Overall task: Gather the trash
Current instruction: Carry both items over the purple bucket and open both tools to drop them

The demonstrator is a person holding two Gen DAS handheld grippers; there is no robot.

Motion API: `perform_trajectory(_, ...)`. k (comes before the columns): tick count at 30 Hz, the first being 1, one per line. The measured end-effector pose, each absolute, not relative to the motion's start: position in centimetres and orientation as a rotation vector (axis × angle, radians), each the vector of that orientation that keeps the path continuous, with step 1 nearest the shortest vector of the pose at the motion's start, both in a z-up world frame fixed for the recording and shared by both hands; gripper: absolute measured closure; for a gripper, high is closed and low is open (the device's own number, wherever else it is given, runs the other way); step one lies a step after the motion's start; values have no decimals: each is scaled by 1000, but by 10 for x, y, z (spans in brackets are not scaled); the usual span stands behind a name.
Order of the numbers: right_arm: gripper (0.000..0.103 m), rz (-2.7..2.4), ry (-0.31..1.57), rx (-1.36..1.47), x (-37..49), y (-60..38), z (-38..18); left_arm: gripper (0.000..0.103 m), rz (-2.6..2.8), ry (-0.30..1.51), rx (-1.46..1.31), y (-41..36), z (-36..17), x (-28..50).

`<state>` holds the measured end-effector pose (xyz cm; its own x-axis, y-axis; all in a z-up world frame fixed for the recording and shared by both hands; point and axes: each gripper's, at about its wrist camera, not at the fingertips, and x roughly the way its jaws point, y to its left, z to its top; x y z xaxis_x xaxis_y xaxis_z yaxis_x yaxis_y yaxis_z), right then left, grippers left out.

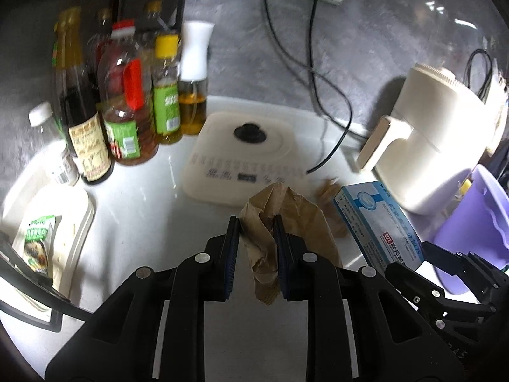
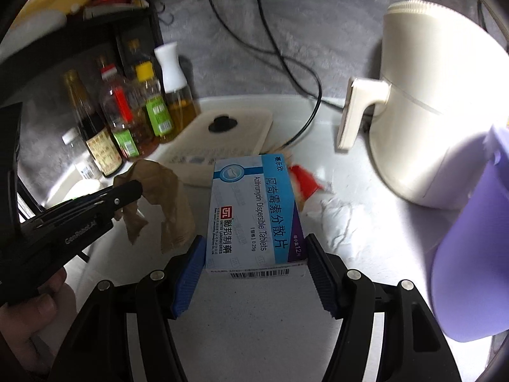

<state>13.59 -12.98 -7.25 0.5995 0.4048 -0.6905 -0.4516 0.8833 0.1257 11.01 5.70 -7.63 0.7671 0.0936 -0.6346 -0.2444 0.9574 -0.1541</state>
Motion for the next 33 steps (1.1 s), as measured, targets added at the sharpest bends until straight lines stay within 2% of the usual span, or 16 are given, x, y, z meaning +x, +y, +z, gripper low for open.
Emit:
perform_trajectory(16,41,377,608,26,124,-186,11,81,42,548,-182,3,-9,123)
perform_trajectory(33,41,212,531,104,114,-264,43,81,-135,500,-135,-72,19,143)
